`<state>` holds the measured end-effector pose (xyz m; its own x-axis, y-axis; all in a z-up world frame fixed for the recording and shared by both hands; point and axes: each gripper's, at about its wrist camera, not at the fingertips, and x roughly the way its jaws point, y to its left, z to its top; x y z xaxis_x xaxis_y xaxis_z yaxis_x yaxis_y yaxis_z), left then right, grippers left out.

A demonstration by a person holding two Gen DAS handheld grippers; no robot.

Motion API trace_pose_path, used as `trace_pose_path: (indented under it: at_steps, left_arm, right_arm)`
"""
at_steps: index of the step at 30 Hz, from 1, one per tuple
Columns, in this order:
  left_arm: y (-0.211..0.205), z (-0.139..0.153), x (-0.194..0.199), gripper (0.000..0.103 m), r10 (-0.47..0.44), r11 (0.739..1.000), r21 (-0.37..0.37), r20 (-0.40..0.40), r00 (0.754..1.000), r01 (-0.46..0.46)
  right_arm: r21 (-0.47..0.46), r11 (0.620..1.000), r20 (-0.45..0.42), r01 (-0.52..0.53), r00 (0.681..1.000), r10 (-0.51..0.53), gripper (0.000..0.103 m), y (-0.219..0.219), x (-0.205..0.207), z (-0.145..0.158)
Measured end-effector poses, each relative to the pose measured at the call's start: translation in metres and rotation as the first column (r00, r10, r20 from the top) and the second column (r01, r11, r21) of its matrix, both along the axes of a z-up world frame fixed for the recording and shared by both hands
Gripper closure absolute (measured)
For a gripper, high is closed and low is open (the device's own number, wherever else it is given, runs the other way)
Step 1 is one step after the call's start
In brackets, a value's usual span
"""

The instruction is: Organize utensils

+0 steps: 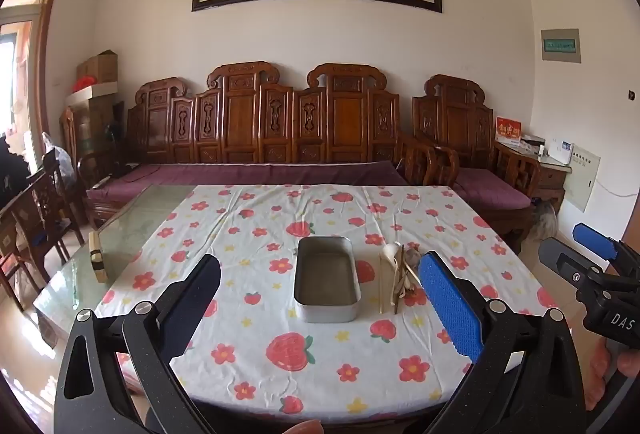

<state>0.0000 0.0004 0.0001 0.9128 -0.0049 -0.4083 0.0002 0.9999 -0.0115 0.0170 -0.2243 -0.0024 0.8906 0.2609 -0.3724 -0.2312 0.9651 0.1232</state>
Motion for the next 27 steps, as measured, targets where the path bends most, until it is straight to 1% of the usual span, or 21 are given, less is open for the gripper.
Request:
trace_pose_path:
  at_steps: [11,12,27]
  left_arm:
    - [0.0010,-0.0007,0.0048,0.006,-0.003,1.000,0.005,-0.003,1.000,0.003]
    - [-0.0006,-0.0002,0.0000,0.006,-0.002,1.000,0.001,0.005,1.000,0.002]
    - [-0.0020,0.0017,0.0007,0.006,-0.001,1.000,0.000,0.009,1.000,0.001]
  right_arm:
    - [-0.002,1.000,0.000,0.000,1.000,0.000,0.003,0.0008,-0.0006,0.0004]
    - [-0.002,1.000,0.000,0.000,1.000,0.000,0.003,0.0008,-0.0007,0.0004]
    - [-0.003,1.000,-0.002,0.000,1.000,0.000,0.003,0.0030,-0.0009,0.0013]
